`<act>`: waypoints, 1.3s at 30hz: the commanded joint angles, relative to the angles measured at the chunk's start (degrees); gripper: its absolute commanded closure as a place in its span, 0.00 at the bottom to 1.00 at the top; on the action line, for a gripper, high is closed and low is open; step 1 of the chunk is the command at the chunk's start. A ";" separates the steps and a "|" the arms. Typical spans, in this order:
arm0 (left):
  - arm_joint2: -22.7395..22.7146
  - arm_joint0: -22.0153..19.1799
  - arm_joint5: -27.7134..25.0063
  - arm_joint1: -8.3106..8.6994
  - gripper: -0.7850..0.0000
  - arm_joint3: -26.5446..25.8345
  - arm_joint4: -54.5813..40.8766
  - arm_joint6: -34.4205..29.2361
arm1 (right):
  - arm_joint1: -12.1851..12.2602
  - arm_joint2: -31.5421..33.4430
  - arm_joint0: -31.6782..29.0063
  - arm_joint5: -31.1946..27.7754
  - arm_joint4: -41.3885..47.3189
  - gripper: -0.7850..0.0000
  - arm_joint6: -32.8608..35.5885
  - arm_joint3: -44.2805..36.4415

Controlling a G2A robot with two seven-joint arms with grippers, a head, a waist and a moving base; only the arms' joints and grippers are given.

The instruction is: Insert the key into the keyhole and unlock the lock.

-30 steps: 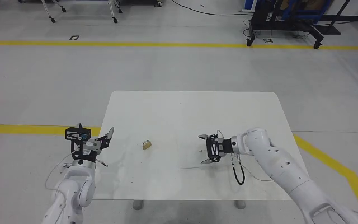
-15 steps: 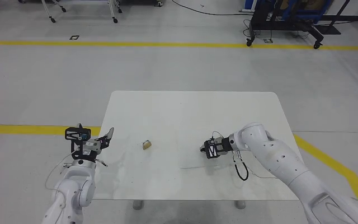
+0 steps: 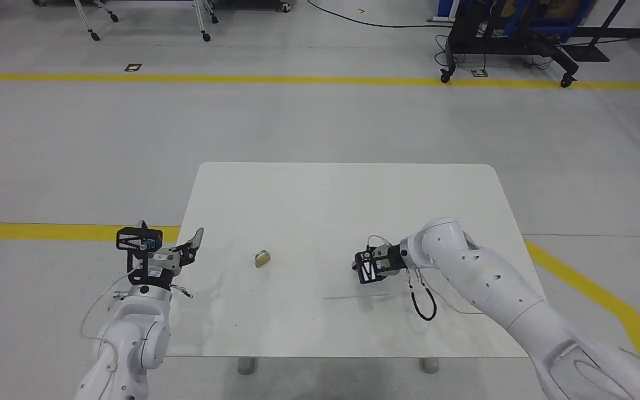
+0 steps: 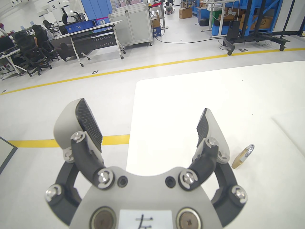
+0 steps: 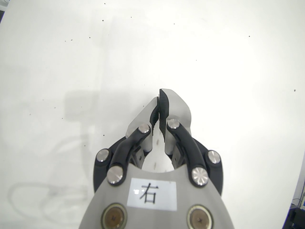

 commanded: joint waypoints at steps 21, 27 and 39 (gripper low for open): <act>0.00 0.00 0.00 0.00 0.00 0.00 0.00 0.00 | 5.21 11.28 -6.50 -1.25 7.32 1.00 -12.96 -3.33; 0.00 0.00 0.00 0.00 0.00 0.00 0.00 0.00 | 5.21 11.28 -6.50 -1.25 7.32 1.00 -12.96 -3.33; 0.00 0.00 0.00 0.00 0.00 0.00 0.00 0.00 | 4.13 8.71 -6.64 0.14 7.66 1.00 -4.67 -4.64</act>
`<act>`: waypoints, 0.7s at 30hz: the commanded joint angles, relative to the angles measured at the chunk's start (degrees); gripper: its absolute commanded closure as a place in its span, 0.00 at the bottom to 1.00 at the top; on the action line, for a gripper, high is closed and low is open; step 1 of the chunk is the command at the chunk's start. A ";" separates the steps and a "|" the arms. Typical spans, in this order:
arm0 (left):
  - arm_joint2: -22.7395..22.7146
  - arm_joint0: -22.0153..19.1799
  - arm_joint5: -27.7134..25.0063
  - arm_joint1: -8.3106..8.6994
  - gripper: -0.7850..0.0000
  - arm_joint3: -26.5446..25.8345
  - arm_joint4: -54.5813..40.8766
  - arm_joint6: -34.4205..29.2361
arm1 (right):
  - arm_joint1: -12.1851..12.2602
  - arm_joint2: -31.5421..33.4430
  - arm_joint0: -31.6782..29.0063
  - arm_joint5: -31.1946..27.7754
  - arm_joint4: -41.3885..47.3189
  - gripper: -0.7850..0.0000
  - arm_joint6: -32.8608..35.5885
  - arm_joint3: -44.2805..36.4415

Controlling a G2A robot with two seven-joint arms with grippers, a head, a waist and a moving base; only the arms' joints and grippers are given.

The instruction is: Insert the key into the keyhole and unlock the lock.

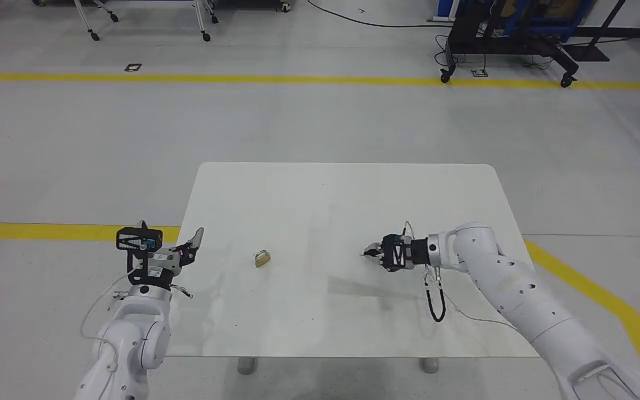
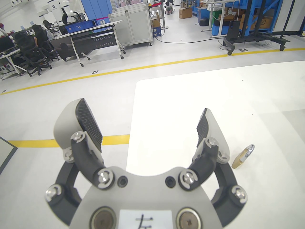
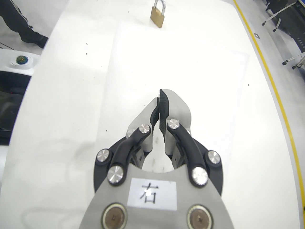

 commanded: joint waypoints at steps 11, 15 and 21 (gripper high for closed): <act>0.00 0.00 0.00 0.00 0.00 0.00 0.00 0.00 | -3.00 -5.23 3.48 0.80 3.19 1.00 9.70 2.11; 0.00 0.00 0.00 0.00 0.00 0.00 0.00 0.00 | -3.20 -5.27 3.87 0.76 3.91 1.00 9.47 2.99; 0.00 0.00 0.00 0.00 0.00 0.00 0.00 0.00 | -3.20 -5.27 3.87 0.76 3.91 1.00 9.47 2.99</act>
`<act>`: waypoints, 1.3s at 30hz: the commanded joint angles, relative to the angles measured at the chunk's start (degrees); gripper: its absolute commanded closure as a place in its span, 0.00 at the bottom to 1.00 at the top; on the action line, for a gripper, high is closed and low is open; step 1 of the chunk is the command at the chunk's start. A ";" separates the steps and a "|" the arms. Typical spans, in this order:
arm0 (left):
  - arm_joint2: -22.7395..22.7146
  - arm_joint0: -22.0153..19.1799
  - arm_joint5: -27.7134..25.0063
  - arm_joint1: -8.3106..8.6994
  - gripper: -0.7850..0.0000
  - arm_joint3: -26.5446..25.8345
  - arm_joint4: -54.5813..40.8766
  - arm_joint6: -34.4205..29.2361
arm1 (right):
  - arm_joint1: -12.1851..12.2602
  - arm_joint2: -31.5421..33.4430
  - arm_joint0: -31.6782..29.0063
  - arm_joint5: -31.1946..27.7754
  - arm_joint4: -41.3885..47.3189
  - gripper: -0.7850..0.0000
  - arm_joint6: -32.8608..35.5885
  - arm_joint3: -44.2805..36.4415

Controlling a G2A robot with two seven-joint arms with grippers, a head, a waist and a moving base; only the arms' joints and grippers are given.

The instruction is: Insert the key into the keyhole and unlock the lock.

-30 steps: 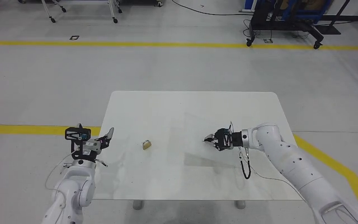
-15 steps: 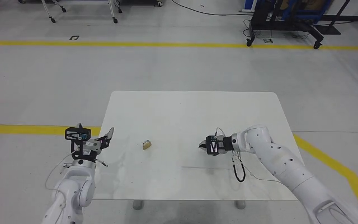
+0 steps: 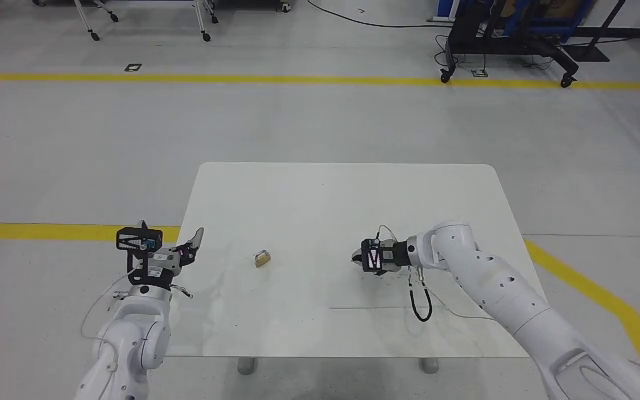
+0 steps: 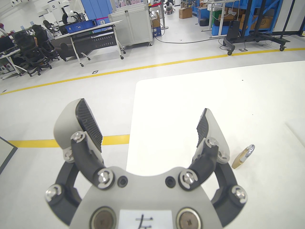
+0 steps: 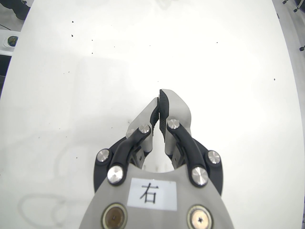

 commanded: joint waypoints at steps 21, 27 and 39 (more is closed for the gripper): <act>0.00 0.00 0.00 0.00 0.00 0.00 0.00 0.00 | 3.86 -1.40 -3.02 -3.34 28.27 1.00 -32.24 0.20; 0.31 -0.28 -2.07 -0.13 0.00 -0.76 -3.50 0.67 | 3.73 -1.04 -4.05 -1.99 30.02 1.00 -31.09 -0.78; 3.31 -11.45 -25.41 -0.14 0.00 4.21 -65.86 -25.51 | 2.15 -8.19 -1.05 -3.34 65.95 1.00 -16.72 0.29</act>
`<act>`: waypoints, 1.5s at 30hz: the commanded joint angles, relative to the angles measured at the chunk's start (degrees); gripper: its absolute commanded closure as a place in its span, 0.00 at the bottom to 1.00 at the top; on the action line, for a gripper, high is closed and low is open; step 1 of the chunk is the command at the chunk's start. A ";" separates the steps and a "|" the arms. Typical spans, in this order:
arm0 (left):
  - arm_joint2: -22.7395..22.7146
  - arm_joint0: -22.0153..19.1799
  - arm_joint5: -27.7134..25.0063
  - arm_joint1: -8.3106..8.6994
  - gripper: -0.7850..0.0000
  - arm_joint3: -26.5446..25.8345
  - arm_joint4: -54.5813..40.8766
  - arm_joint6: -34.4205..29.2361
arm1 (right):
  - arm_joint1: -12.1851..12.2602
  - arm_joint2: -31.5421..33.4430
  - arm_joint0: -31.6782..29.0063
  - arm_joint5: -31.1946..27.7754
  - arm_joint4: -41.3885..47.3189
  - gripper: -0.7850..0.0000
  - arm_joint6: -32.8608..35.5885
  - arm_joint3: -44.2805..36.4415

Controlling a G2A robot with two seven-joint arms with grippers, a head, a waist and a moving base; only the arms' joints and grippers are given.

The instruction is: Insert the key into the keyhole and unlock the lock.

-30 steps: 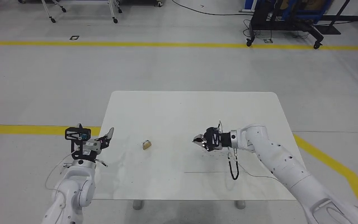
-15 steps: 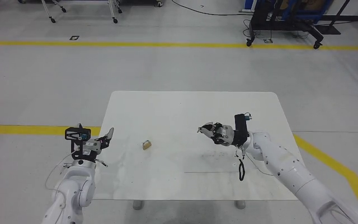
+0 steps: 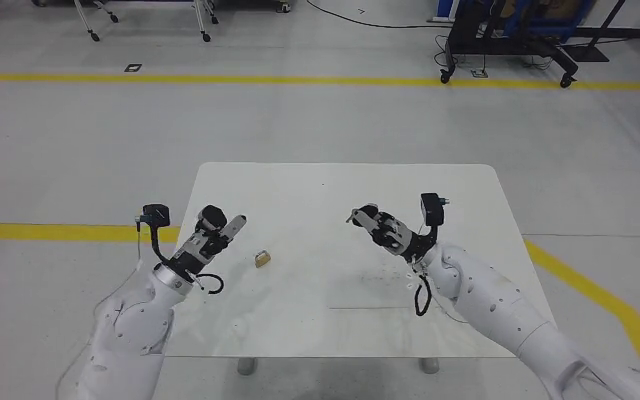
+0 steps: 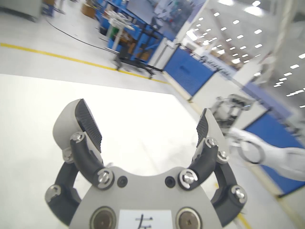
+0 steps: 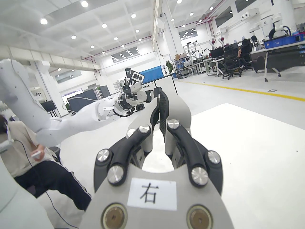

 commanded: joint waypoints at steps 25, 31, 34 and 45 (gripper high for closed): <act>17.47 -26.21 17.74 -3.20 0.00 32.53 -64.23 -50.67 | -1.99 -0.31 0.31 8.37 27.07 1.00 29.59 -0.94; 22.36 -30.09 21.42 -4.90 0.00 35.86 -69.50 -54.45 | -2.91 -0.07 0.41 5.89 30.30 1.00 34.14 -0.73; 24.04 -32.23 19.94 -5.62 0.04 38.51 -68.81 -53.23 | -3.36 0.09 0.42 4.65 31.73 1.00 35.86 -0.40; 27.57 -31.01 -3.90 -5.87 0.09 34.49 -37.91 -32.32 | -4.52 2.48 -0.08 4.19 31.81 1.00 37.27 1.09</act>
